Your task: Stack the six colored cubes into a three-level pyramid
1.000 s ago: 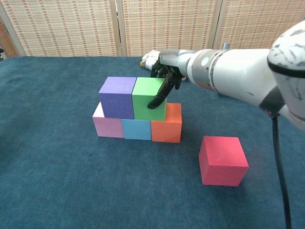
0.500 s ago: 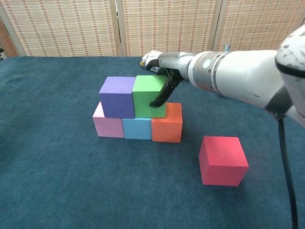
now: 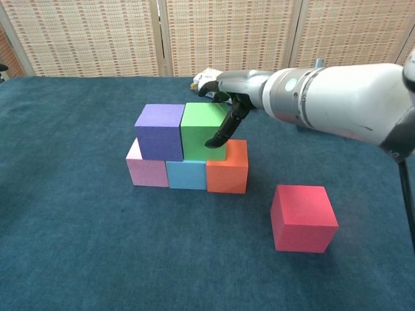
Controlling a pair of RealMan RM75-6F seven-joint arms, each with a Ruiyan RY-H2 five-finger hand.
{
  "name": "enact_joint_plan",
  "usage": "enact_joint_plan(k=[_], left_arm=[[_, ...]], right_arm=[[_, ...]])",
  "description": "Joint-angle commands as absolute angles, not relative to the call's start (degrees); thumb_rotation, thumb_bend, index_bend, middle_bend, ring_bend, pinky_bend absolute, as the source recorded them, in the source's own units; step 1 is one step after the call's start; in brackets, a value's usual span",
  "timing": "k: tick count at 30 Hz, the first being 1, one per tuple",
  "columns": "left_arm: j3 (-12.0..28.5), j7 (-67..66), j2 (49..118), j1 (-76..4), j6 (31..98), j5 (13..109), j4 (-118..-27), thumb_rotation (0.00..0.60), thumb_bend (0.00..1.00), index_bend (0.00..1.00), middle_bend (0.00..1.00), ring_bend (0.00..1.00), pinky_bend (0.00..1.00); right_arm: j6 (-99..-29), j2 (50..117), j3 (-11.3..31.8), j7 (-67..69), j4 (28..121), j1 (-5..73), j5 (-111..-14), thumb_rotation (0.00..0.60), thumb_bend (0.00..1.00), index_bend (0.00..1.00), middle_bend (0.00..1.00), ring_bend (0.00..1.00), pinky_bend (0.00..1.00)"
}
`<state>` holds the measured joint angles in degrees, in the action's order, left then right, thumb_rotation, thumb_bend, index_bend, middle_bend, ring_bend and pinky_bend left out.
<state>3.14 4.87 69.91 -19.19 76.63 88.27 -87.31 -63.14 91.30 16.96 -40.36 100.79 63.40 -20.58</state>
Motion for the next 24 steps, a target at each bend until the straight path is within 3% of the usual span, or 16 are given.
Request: enact_joint_plan(k=[1,11,24], left_arm=[[3.16,4.79,69.89,-19.22,76.56,88.22,-87.36,0.6,0.32,0.0,0.01,0.0,0.11],[3.06,4.7,69.68,-19.25,76.11,87.92,-87.54,0.6,0.32,0.0,0.0,0.0,0.11],[2.99,4.89,69.64,-19.23,76.17,88.11,-87.64,0.6,0.32,0.0,0.0,0.0,0.11]], right_arm=[[-63.4,91.38,16.66,-40.04,100.73,63.25,-21.07,0.6,0.32,0.08,0.29,0.16,0.29],[-65.03,92.91,16.69,-39.57,99.29,63.17,-22.35,0.6,0.33,0.33,0.38,0.26,0.29],[-66.59,93.25,16.61,-39.64,99.84,62.51,-23.83,0.6,0.33,0.42,0.43,0.32,0.29]])
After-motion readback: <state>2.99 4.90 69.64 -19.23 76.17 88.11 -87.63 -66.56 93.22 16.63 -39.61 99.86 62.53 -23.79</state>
